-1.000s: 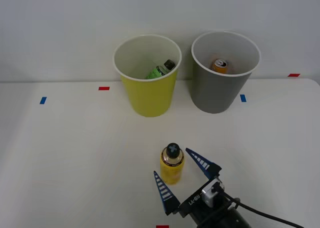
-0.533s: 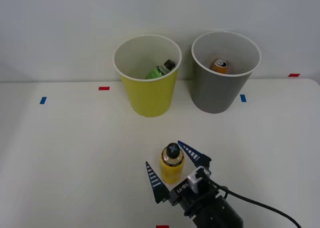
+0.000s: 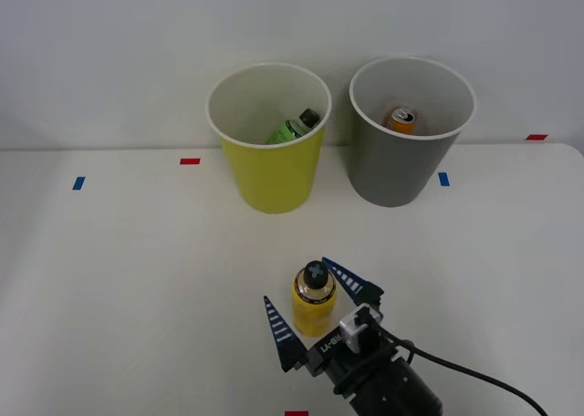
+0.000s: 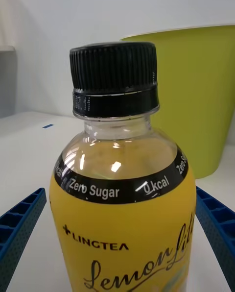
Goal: Put cans in the gray bin, plastic bottles in the light green bin
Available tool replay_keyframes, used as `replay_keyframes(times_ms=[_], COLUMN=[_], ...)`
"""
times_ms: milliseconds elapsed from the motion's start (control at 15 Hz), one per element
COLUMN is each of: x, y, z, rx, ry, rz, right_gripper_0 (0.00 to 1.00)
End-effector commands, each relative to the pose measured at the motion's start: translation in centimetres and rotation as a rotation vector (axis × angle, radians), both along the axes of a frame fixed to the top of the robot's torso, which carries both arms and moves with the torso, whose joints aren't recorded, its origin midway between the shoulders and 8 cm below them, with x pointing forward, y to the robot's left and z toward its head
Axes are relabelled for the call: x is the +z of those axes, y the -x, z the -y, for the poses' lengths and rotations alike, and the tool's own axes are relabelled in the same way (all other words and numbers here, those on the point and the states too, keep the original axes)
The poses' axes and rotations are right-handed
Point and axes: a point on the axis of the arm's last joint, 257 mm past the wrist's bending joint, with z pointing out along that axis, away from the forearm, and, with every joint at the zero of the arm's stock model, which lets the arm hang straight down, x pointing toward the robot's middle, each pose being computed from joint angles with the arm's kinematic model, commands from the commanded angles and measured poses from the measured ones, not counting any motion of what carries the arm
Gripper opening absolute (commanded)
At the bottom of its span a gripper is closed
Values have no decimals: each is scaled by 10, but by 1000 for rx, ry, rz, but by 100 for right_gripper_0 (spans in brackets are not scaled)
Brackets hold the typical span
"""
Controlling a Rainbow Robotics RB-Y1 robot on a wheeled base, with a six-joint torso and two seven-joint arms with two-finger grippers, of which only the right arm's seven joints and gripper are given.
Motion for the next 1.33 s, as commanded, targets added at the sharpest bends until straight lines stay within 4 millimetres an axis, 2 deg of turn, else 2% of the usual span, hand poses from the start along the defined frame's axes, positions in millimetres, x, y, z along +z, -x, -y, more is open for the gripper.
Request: replay_keyframes(times_ms=[67,133,200,400,467,800,1067,1200,1333], x=[0,1,0,4,6,15,14,24,32], y=[-3,-4,-4,-4,-4,2,25,34,41], z=[6,6,7,7,7,6,34,36,35], rx=[-14,-16,-18,-15,-16,-7,-30,-35,-39], ry=[10,9,12,-2,-11,-83,-106,-117,-138], rz=[6,10,9,11,11,11,30,38,36], right_gripper_0=[100,83,58,25,19,15,11,1,0])
